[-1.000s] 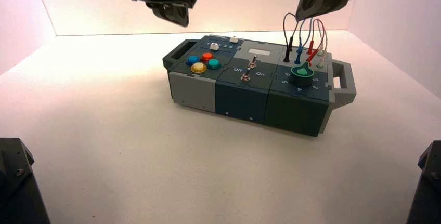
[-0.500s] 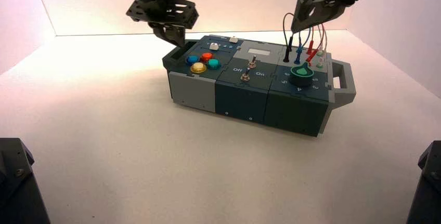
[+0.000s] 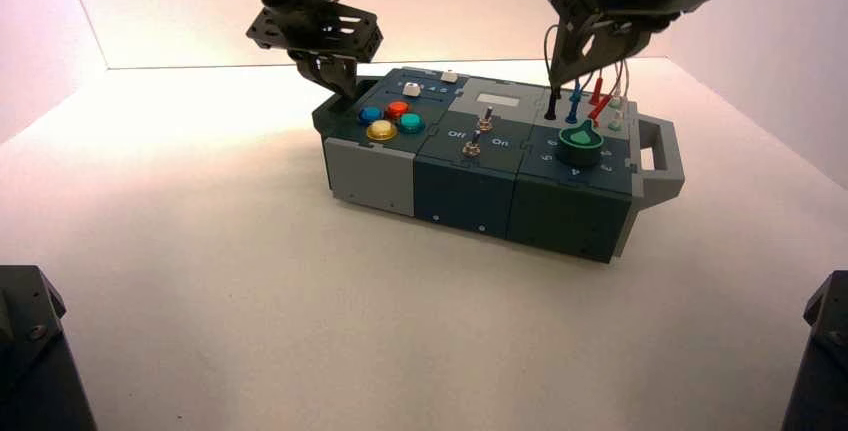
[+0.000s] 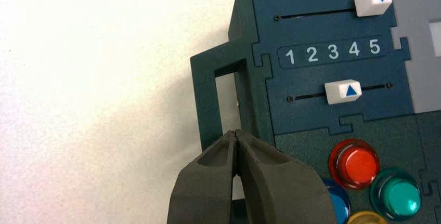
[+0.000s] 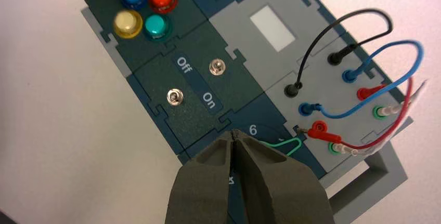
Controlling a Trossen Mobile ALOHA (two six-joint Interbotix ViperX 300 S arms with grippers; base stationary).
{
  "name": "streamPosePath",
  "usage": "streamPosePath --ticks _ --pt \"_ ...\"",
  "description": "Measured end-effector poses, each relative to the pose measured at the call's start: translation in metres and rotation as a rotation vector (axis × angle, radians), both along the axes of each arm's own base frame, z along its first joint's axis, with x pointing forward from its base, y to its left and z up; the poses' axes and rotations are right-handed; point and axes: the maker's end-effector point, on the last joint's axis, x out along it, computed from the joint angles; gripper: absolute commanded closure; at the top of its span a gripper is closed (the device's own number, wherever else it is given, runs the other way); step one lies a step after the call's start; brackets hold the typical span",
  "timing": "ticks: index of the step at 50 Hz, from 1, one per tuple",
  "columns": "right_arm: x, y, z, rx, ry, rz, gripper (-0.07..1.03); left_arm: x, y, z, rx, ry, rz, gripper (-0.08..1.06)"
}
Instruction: Flip the bottom switch off with the right gripper.
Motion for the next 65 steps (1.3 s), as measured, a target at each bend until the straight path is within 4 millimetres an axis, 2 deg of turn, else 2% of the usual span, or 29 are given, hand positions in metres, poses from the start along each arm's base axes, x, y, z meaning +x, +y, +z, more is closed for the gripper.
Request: streamPosePath --ticks 8,22,28,40,65 --pt "-0.004 0.006 -0.01 -0.019 0.034 0.023 0.99 0.003 -0.001 -0.001 0.0 0.0 0.0 1.0" --pt "-0.009 0.037 -0.025 -0.048 0.077 0.113 0.99 0.004 -0.002 -0.003 0.001 0.001 0.0 1.0" --pt "-0.01 0.045 -0.033 -0.061 0.1 0.132 0.98 0.004 -0.002 -0.003 0.001 0.003 0.0 1.0" --pt "-0.009 0.049 -0.047 -0.085 0.135 0.135 0.98 0.005 -0.002 -0.003 0.0 0.001 0.0 1.0" --pt "-0.004 0.053 -0.043 -0.068 0.097 0.141 0.98 0.003 -0.002 -0.004 0.002 0.012 -0.001 1.0"
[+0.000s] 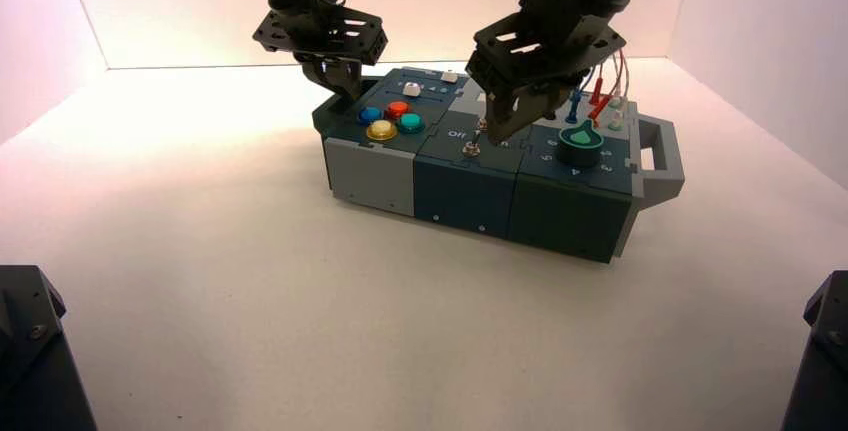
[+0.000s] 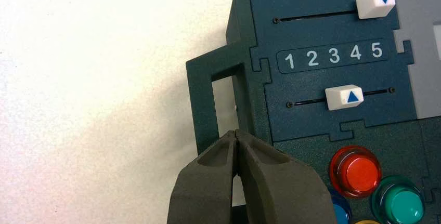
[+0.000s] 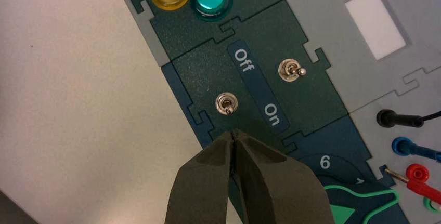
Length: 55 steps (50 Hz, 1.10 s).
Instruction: Flip the bottom switch off with the right gripper.
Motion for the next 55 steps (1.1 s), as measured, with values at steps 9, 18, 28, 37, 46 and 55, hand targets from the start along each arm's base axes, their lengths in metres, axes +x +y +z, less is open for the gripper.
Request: streamPosePath --ticks 9,18,28,37,46,55 --pt "0.0027 0.0019 0.0017 0.011 -0.015 -0.001 0.98 0.0001 -0.0001 0.0002 0.001 0.001 -0.002 1.0" --pt "0.0049 0.0034 0.003 0.021 -0.028 -0.002 0.99 -0.0007 0.0001 -0.0004 0.002 0.004 -0.002 1.0" --pt "0.0062 0.0043 0.0037 0.028 -0.038 -0.004 0.98 -0.001 0.0002 -0.0005 0.002 0.005 -0.002 1.0" --pt "0.0074 0.0051 0.0041 0.031 -0.044 -0.003 0.98 -0.0009 0.0002 -0.0005 0.003 0.005 -0.003 1.01" --pt "0.0077 0.0053 0.0047 0.033 -0.046 -0.003 0.99 -0.0017 0.0004 -0.0009 0.004 0.009 -0.004 1.0" --pt "0.0072 0.0048 0.0038 0.031 -0.044 -0.003 0.99 -0.0019 0.0004 -0.001 0.003 0.012 -0.002 1.0"
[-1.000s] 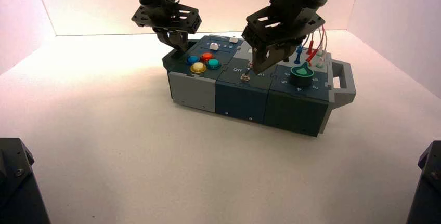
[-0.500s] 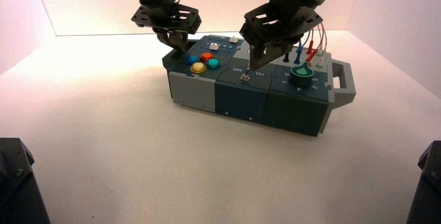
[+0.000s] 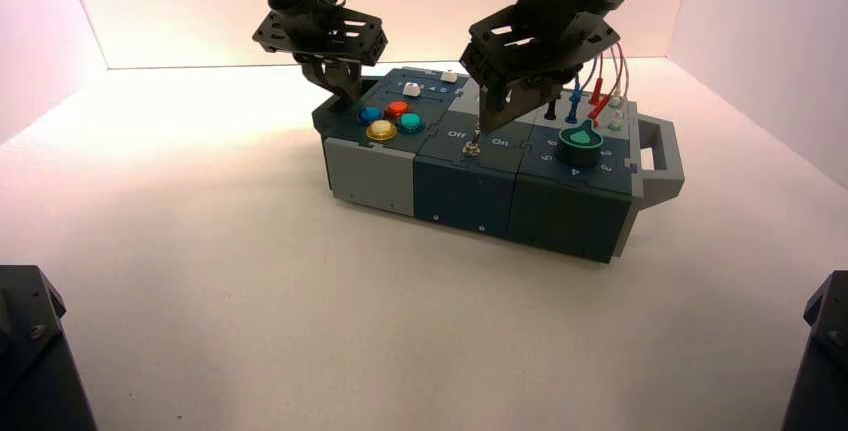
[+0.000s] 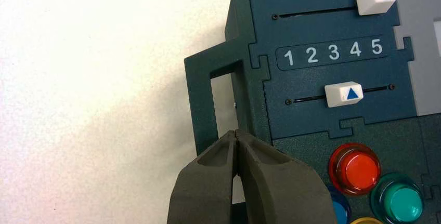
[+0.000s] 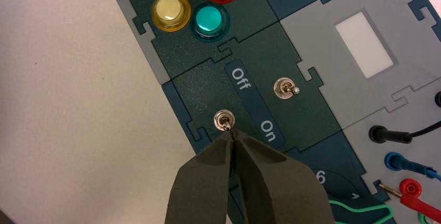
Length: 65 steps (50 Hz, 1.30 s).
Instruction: Flip the bottom switch off with the right gripper.
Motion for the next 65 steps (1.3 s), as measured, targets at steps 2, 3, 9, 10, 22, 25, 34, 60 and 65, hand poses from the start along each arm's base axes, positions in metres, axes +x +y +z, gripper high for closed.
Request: streamPosePath --ticks 2,3,9,10,22,25,34,60,65 --pt "0.0 0.0 0.0 0.001 -0.001 0.0 0.99 0.0 -0.001 0.0 0.001 0.0 -0.003 1.0" --pt "0.001 -0.001 -0.001 -0.001 0.001 -0.003 0.98 0.0 0.0 0.0 0.001 0.0 -0.001 1.0" --pt "0.0 -0.001 -0.01 -0.019 0.022 -0.003 0.98 0.0 0.0 0.0 0.001 0.0 -0.001 1.0" --pt "0.0 -0.001 -0.011 -0.022 0.026 -0.003 0.98 0.0 0.0 0.0 0.001 0.0 -0.001 1.0" --pt "0.002 0.002 -0.015 -0.028 0.033 -0.001 0.98 0.0 0.0 0.0 0.002 0.001 -0.003 1.01" --pt "0.003 0.002 -0.014 -0.027 0.031 0.0 0.99 0.0 0.0 0.0 0.001 0.001 -0.002 1.0" --pt "0.005 0.005 -0.012 -0.021 0.026 -0.001 0.98 0.0 0.0 0.0 0.002 0.002 -0.002 1.0" --pt "0.02 0.017 0.001 0.016 -0.022 0.0 0.98 0.001 0.003 0.0 0.003 0.004 0.005 1.0" --pt "0.022 0.017 0.002 0.017 -0.024 -0.003 0.99 0.001 0.003 -0.001 0.004 0.005 0.005 1.0"
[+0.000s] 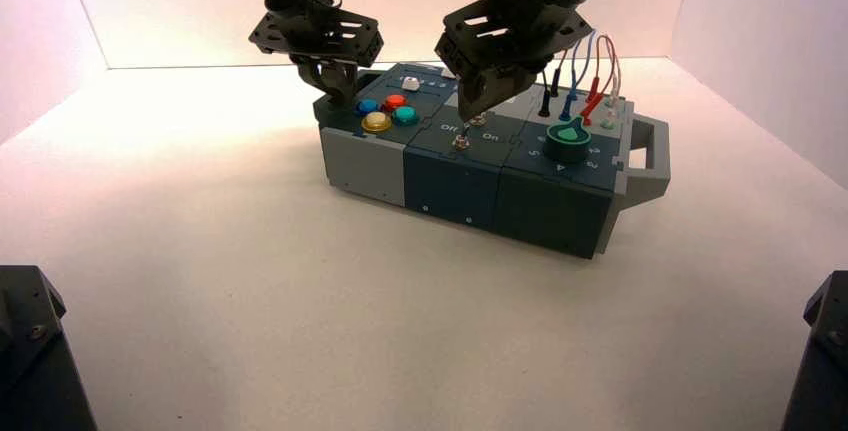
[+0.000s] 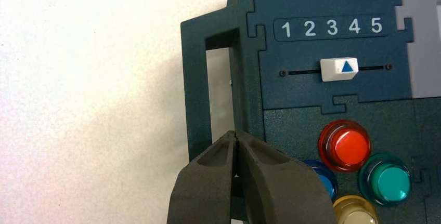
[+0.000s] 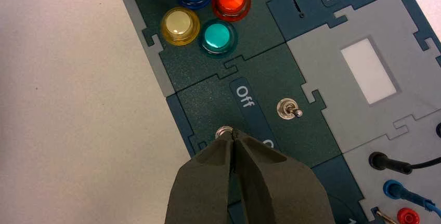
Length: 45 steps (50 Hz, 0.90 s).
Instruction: Flip the bottom switch off with the right gripper.
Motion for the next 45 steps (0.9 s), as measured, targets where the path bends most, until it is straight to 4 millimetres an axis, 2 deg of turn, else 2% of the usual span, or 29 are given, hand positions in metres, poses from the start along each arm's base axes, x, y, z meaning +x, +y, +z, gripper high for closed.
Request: streamPosePath --ticks 28,45 --pt "-0.007 -0.009 -0.007 -0.019 0.016 -0.001 0.99 -0.001 0.0 0.0 -0.001 0.004 0.002 1.0" --pt "0.001 -0.005 -0.008 -0.018 0.013 -0.006 0.99 -0.001 0.0 -0.001 -0.002 0.006 0.004 1.0"
